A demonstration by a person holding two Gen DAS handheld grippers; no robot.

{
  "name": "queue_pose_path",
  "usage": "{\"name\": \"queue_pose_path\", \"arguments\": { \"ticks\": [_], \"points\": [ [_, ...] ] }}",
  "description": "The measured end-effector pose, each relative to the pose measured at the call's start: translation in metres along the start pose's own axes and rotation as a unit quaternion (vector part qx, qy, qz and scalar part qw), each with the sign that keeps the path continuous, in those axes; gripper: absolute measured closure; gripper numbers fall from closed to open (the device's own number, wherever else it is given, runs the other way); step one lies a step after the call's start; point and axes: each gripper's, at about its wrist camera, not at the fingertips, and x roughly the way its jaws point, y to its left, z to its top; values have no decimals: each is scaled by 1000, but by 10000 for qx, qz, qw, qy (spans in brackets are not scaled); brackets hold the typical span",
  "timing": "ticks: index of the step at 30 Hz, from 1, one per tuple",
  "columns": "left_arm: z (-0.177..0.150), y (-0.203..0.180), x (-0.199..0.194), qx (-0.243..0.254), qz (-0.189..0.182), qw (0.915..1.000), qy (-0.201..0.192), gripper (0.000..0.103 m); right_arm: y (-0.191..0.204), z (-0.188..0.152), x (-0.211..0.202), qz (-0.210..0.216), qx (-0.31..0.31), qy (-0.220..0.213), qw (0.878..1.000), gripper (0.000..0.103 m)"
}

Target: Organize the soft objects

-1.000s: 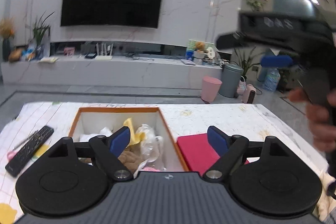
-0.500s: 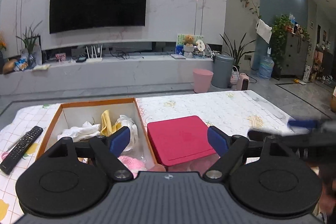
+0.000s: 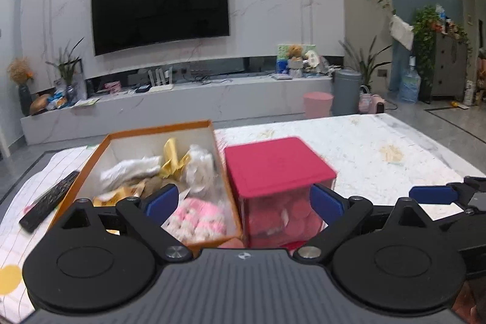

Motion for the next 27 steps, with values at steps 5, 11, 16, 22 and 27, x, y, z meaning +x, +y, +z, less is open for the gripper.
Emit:
{"name": "queue_pose_path", "arguments": {
  "ticks": [5,11,16,22,27],
  "points": [
    [-8,4,-1,-231,164,9995,109,0,2,-6,10,100,183,307,9993,3],
    [-7,10,-1,-392,48,9990,184,0,11,-3,9,-135,-208,170,9995,3],
    [-10,12,-2,-414,-12,9989,236,0,20,-3,4,-168,-392,-15,9991,3],
    [-11,11,-3,-410,67,9989,227,0,24,-2,5,-105,-378,-55,9992,3],
    [-11,10,-2,-396,124,9988,263,0,24,-3,8,-147,-381,-6,9992,3]
  ]
}}
